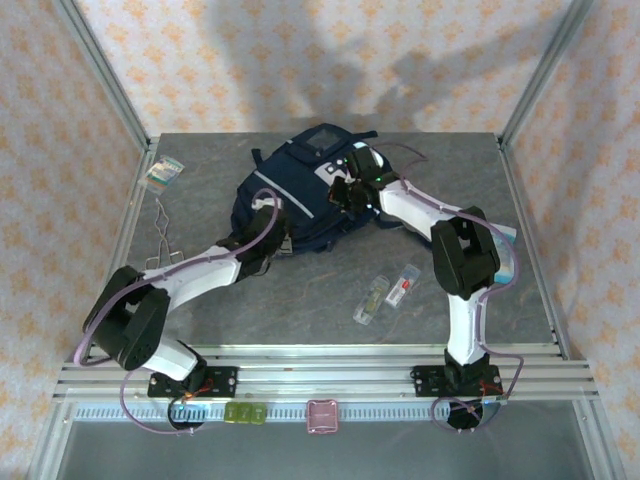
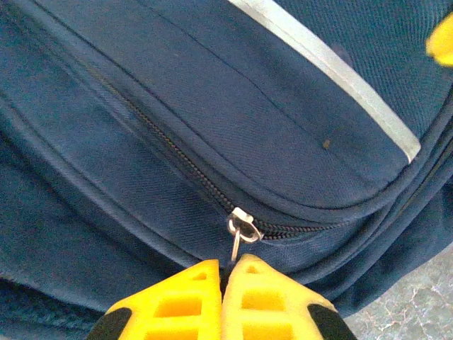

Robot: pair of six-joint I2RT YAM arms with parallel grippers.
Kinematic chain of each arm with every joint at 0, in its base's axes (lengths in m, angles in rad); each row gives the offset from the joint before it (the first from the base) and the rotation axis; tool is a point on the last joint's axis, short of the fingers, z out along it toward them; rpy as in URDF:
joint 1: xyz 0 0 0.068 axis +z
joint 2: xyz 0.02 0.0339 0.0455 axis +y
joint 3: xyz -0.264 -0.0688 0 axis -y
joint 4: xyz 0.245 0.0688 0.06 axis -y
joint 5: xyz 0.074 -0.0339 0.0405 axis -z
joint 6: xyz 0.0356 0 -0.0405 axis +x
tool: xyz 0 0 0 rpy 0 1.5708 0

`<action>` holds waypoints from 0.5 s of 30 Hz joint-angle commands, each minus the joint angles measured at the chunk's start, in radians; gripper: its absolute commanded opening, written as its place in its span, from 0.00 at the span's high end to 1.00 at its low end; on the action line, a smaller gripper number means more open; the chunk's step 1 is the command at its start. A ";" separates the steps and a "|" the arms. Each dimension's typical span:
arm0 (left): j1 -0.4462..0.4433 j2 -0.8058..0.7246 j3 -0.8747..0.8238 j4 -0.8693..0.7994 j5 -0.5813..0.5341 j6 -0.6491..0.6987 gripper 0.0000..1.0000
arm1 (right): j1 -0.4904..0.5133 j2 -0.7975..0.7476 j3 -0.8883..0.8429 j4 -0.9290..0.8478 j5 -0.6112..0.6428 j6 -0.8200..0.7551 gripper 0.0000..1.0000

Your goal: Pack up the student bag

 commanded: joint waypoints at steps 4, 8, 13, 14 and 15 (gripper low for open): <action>0.046 -0.025 -0.011 -0.159 -0.031 0.024 1.00 | -0.076 -0.045 0.003 0.072 0.100 0.060 0.87; 0.015 -0.006 0.007 -0.128 0.008 0.026 1.00 | -0.076 -0.160 -0.107 0.104 -0.046 0.135 0.55; 0.012 -0.002 0.011 -0.118 0.013 0.036 1.00 | -0.050 -0.330 -0.374 0.251 -0.168 0.310 0.48; 0.011 -0.003 0.008 -0.115 0.016 0.039 1.00 | -0.032 -0.348 -0.421 0.308 -0.197 0.347 0.47; 0.012 -0.003 0.008 -0.114 0.020 0.040 1.00 | -0.012 -0.352 -0.446 0.344 -0.220 0.375 0.47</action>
